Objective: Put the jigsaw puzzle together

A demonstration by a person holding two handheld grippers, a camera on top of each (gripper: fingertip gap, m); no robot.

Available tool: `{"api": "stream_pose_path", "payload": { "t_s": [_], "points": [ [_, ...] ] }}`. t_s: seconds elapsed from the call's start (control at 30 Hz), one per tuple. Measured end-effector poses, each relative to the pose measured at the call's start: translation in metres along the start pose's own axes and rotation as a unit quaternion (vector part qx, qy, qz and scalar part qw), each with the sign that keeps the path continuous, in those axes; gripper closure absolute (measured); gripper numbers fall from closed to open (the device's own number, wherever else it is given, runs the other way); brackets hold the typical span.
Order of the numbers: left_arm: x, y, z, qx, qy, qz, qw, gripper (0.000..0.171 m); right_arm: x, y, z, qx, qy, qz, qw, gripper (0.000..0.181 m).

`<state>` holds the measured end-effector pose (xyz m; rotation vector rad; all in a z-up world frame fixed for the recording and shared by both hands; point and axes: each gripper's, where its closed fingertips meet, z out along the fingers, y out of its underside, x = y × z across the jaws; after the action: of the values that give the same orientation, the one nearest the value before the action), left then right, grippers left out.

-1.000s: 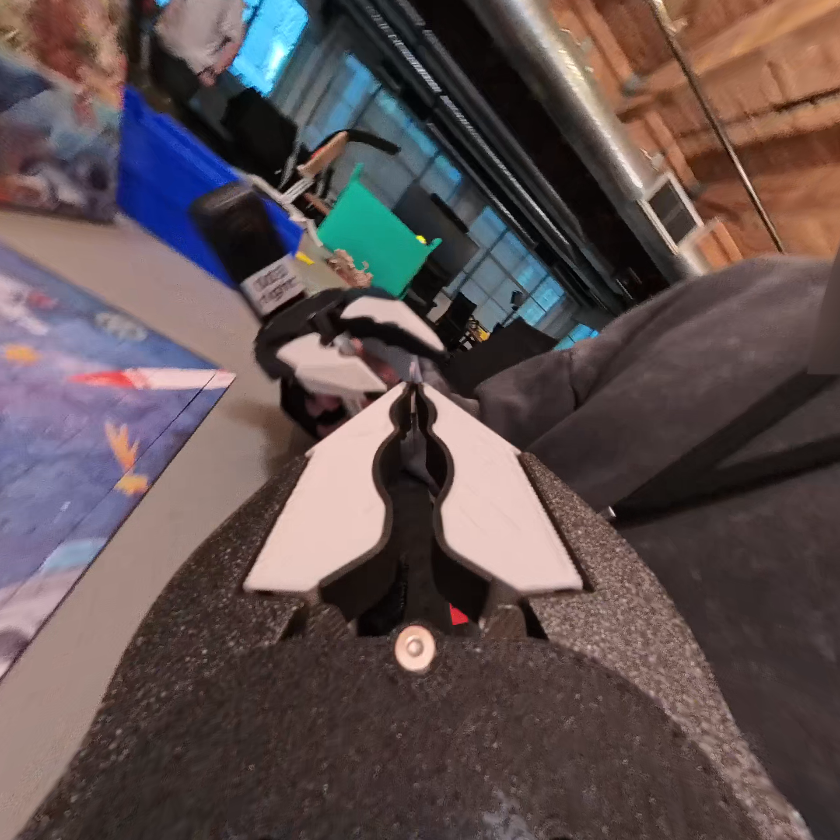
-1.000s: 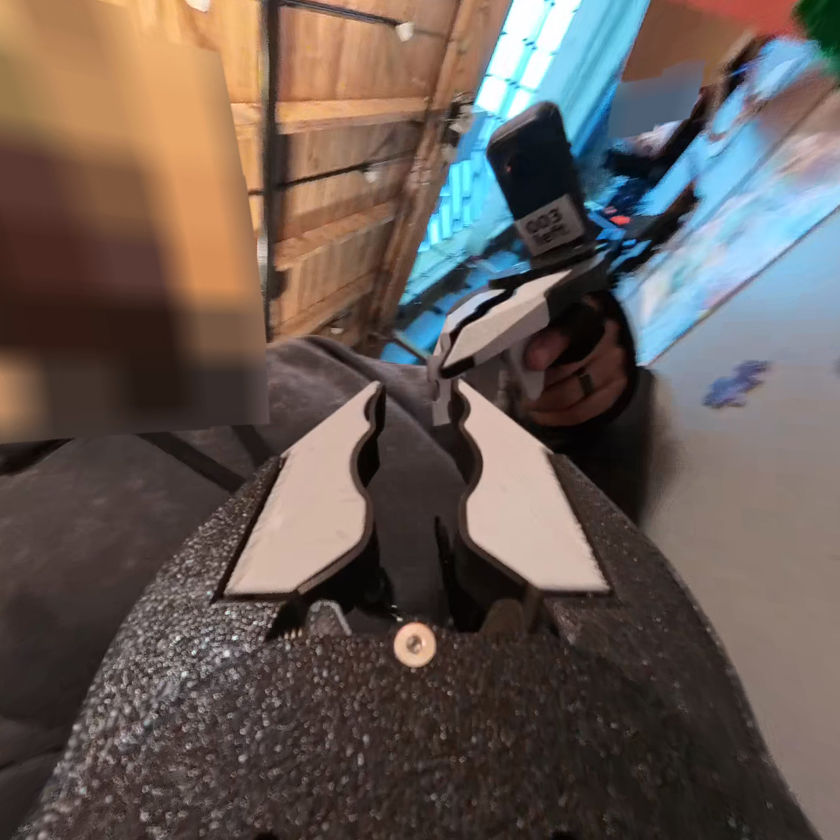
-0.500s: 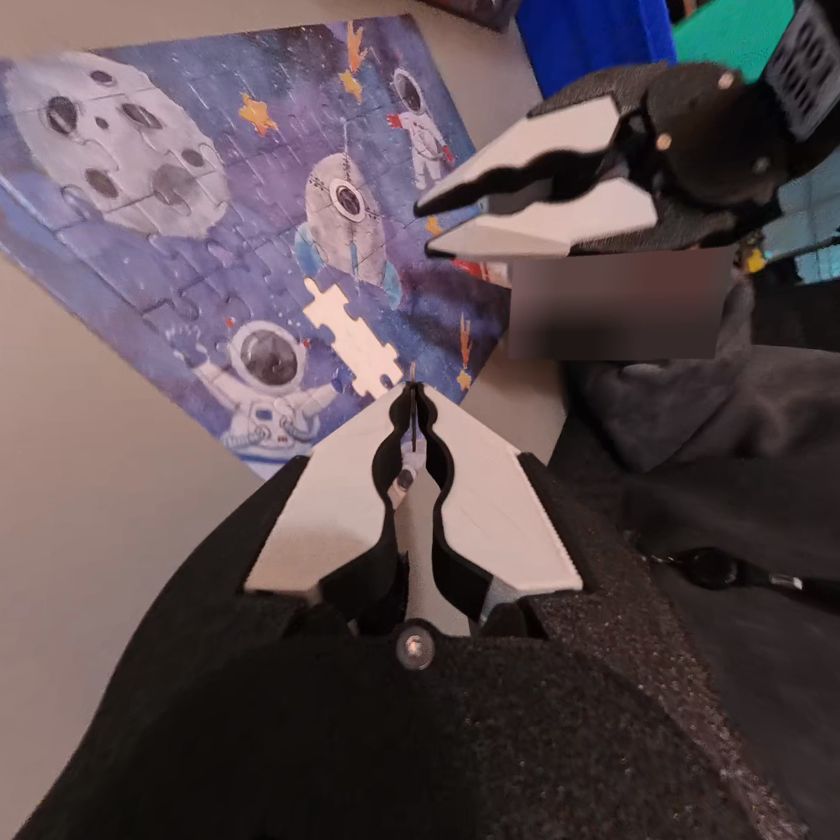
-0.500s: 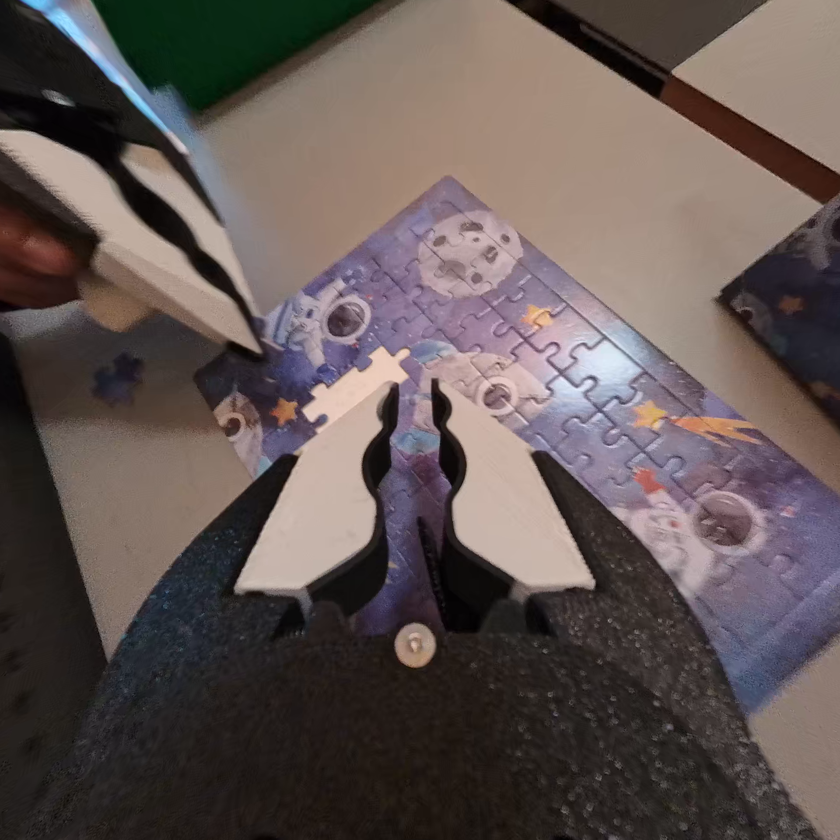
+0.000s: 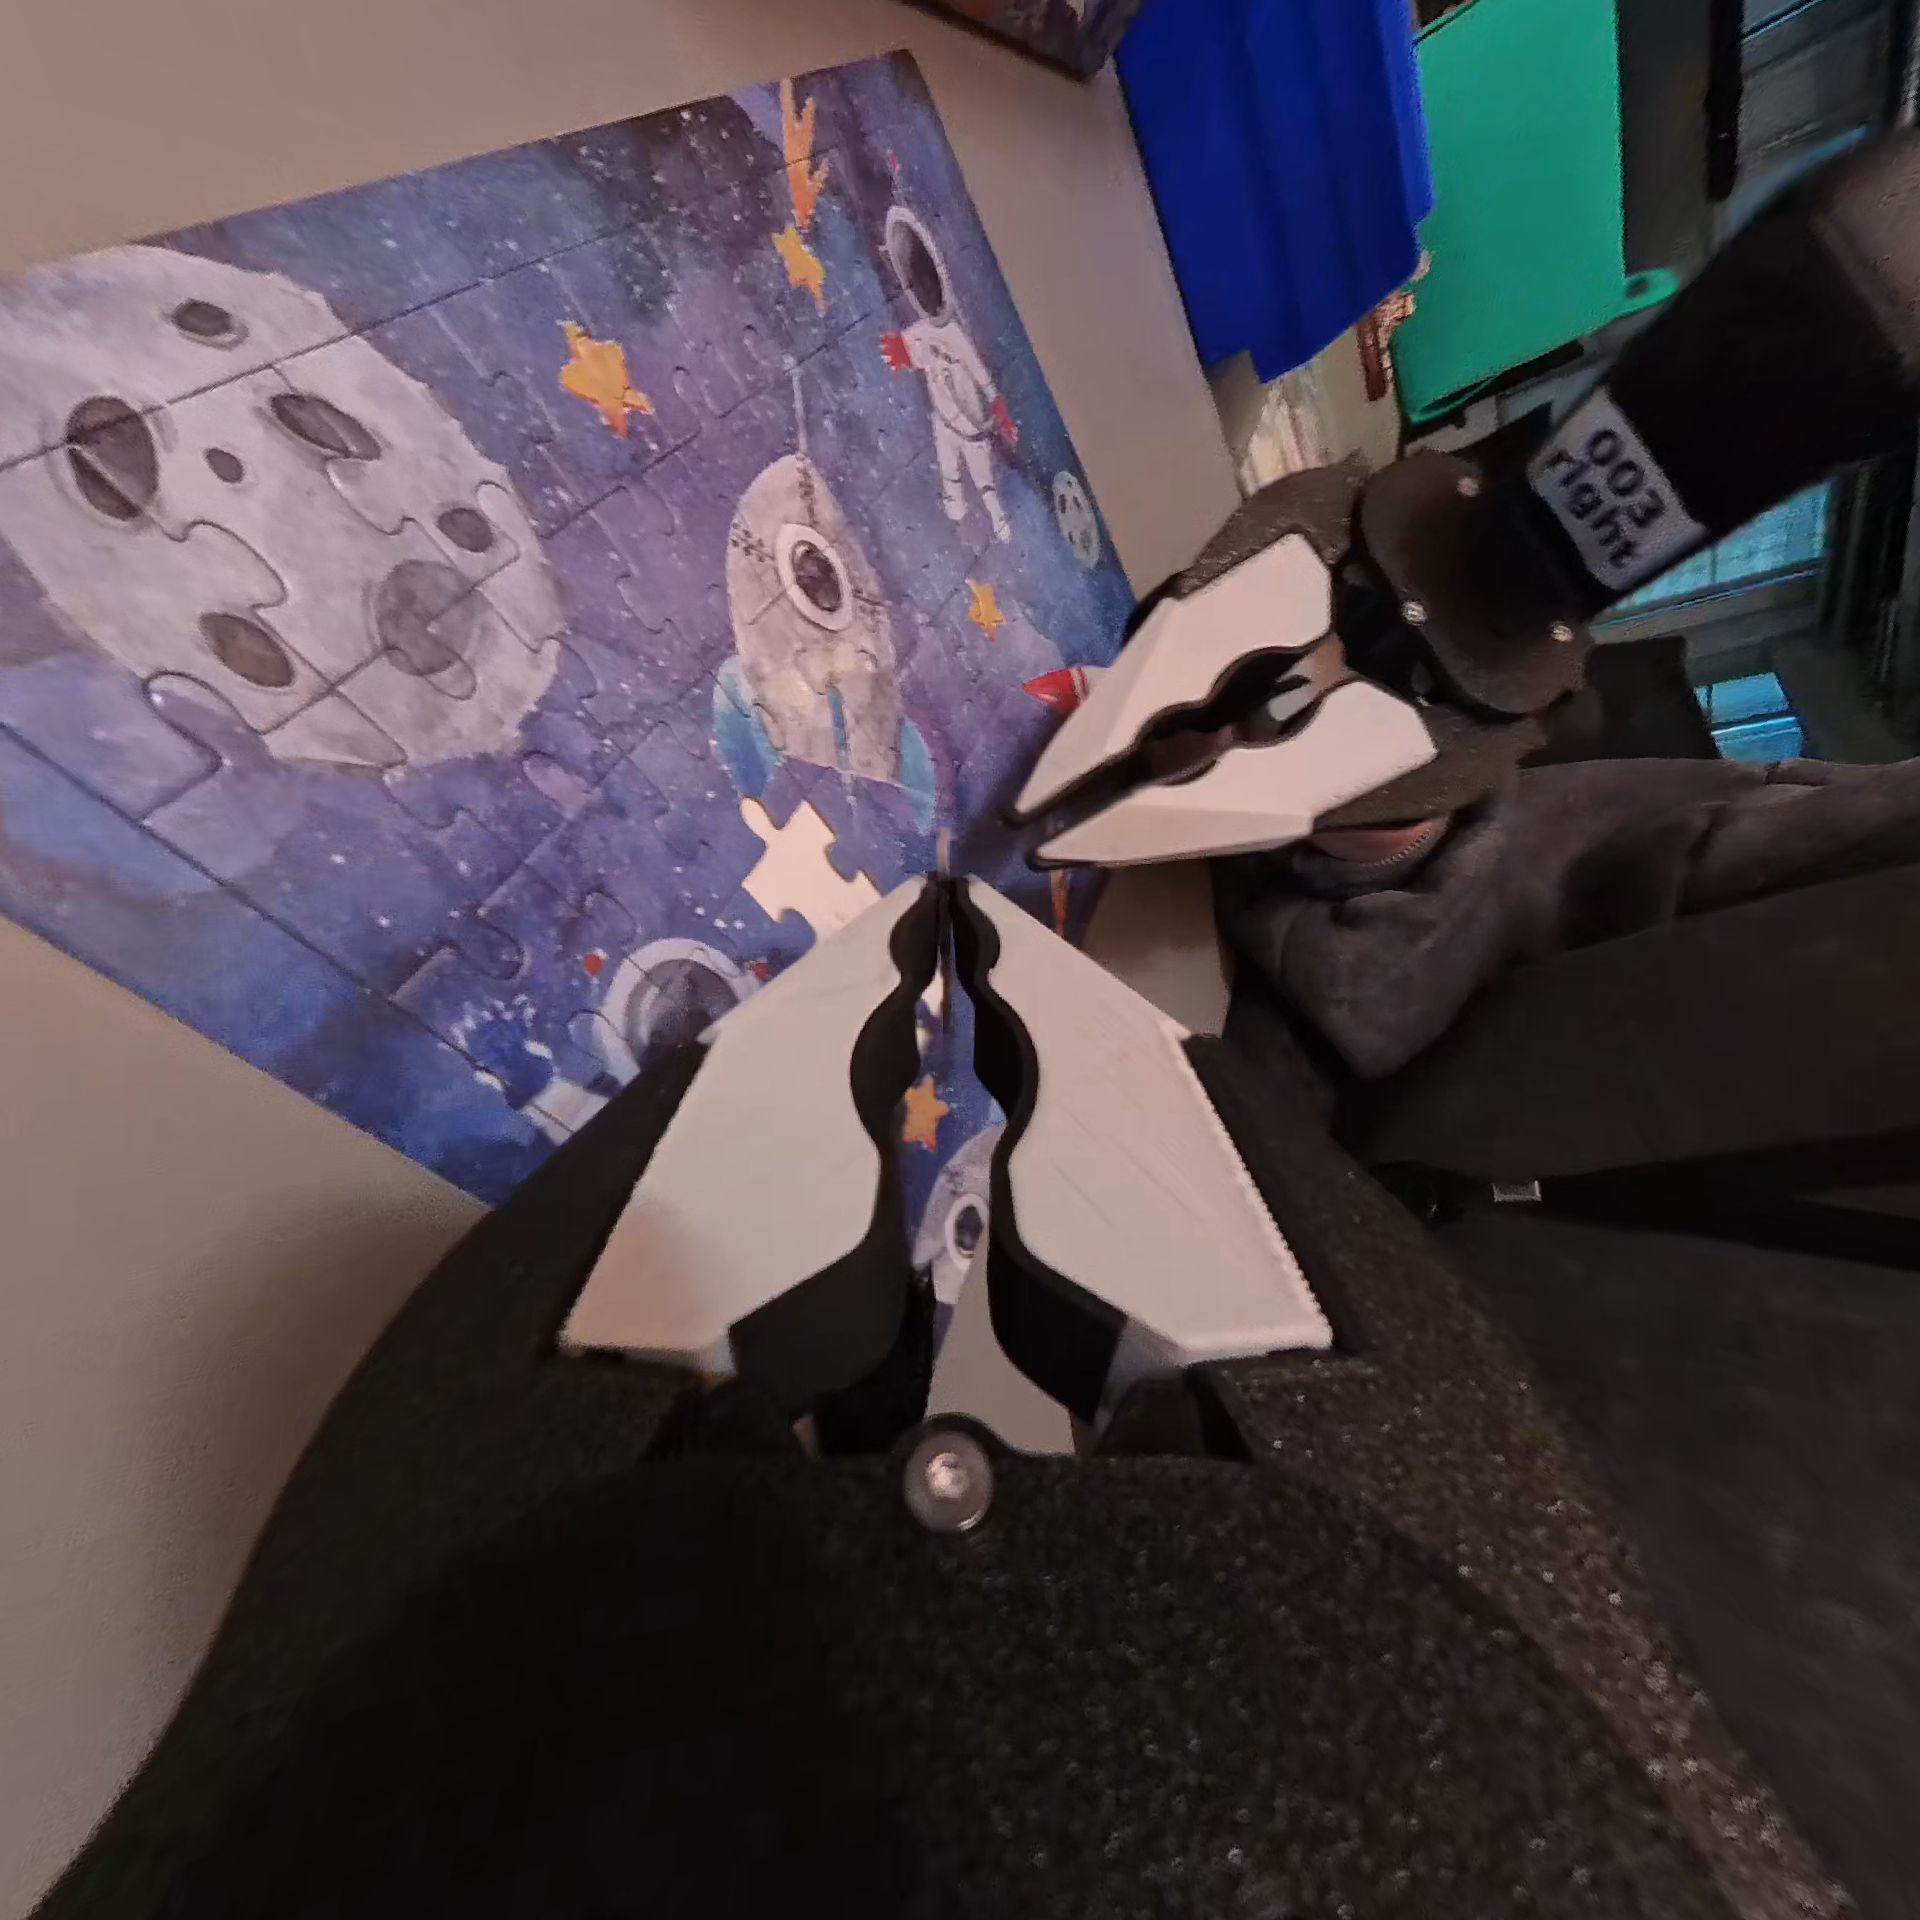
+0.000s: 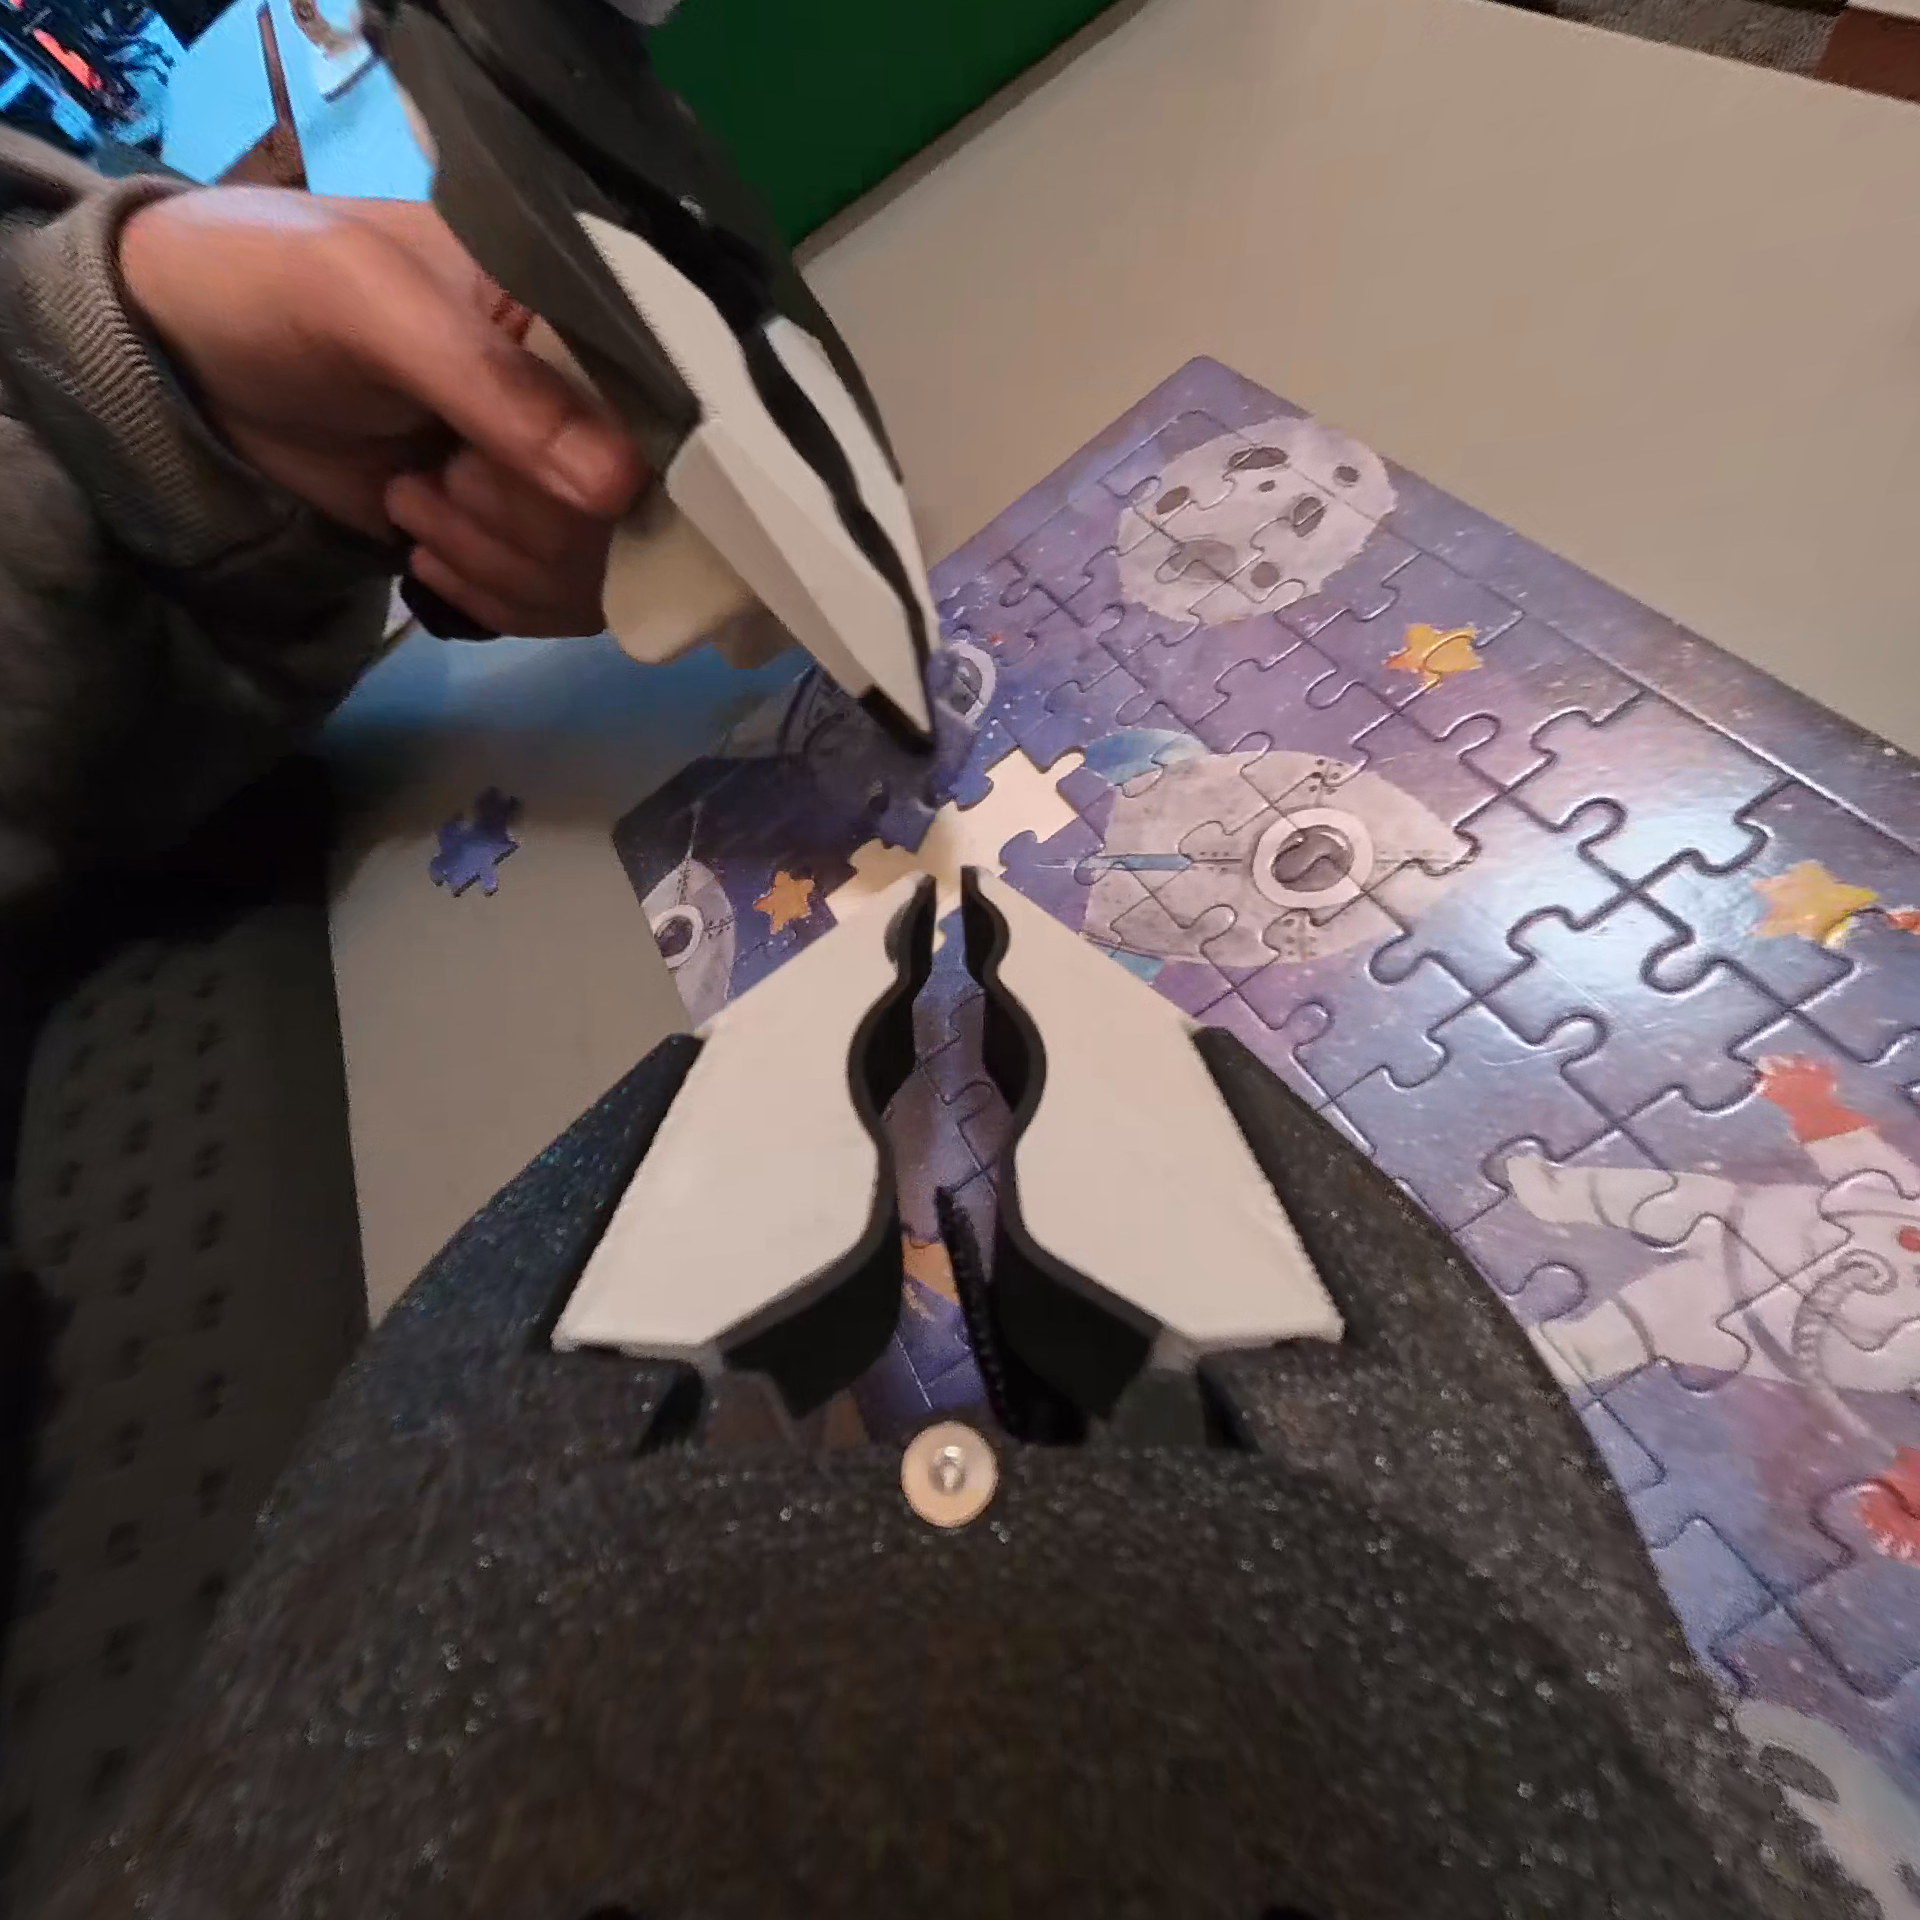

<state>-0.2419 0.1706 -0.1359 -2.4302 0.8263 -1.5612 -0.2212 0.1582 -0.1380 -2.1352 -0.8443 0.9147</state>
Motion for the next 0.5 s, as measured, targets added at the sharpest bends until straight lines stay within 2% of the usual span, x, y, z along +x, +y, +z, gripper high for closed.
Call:
{"api": "stream_pose_path", "payload": {
  "t_s": [0.23,0.5],
  "points": [
    [-0.011,-0.004,0.014,-0.042,-0.005,0.01,0.999,0.17,0.005,0.01,0.003,-0.027,0.031,-0.05,0.998,0.177],
    [-0.015,0.0,0.016,-0.075,-0.04,0.057,0.995,0.169,0.008,0.007,0.001,-0.018,0.036,-0.049,0.998,0.177]
  ]
}}
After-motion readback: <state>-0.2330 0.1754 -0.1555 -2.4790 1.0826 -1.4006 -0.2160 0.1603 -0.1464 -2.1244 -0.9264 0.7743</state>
